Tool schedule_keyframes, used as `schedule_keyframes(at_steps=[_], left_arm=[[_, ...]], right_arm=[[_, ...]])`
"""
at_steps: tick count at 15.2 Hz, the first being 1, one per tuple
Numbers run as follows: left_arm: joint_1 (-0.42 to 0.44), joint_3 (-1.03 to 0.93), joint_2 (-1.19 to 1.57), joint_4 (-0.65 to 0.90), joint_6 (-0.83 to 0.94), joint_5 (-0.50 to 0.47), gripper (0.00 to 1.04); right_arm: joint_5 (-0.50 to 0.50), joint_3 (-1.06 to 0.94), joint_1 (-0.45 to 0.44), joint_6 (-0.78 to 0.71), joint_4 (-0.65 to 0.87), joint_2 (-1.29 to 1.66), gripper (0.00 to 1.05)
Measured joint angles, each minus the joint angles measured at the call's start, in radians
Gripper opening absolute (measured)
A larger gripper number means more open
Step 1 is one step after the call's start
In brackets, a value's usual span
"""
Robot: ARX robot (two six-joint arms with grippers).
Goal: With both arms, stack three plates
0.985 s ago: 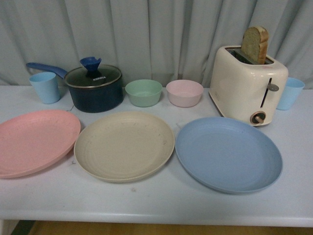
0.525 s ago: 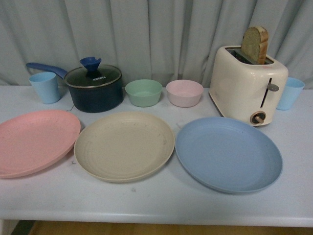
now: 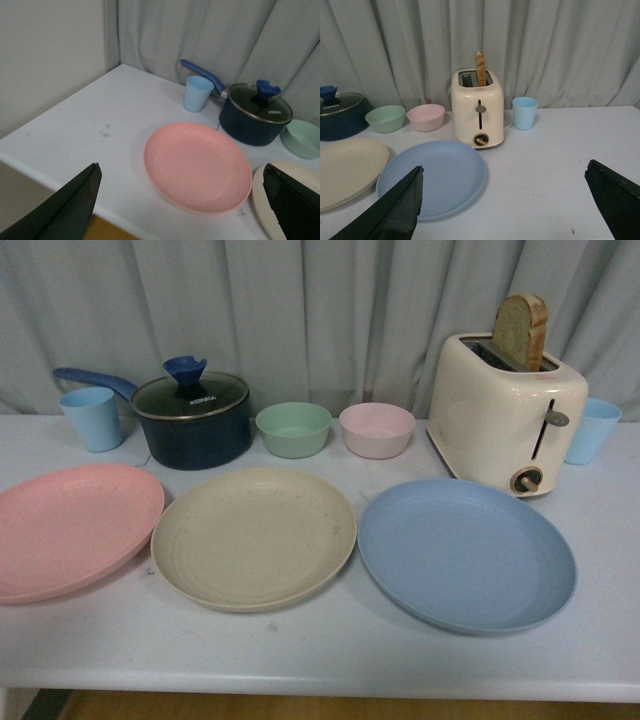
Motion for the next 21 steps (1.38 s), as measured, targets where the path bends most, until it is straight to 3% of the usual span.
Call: schedule_keyframes(at_steps=[4, 8, 10, 16, 21], left_arm=[[0.118, 0.26, 0.624, 0.311, 0.105, 0.222, 0.98], [0.204, 0.589, 1.139, 0.219, 0.159, 0.351, 0.98], [0.194, 0.734, 1.283, 0.135, 0.198, 0.372, 0.98], [0.147, 0.832, 1.429, 0.088, 0.218, 0.357, 0.98], [0.203, 0.845, 1.533, 0.133, 0.196, 0.303, 0.98]], right_arm=[[0.0, 0.0, 0.0, 0.0, 0.0, 0.0, 0.98], [0.0, 0.0, 0.0, 0.0, 0.0, 0.0, 0.98], [0.0, 0.0, 0.0, 0.0, 0.0, 0.0, 0.98], [0.0, 0.0, 0.0, 0.0, 0.0, 0.0, 0.98], [0.0, 0.0, 0.0, 0.0, 0.0, 0.0, 0.98]])
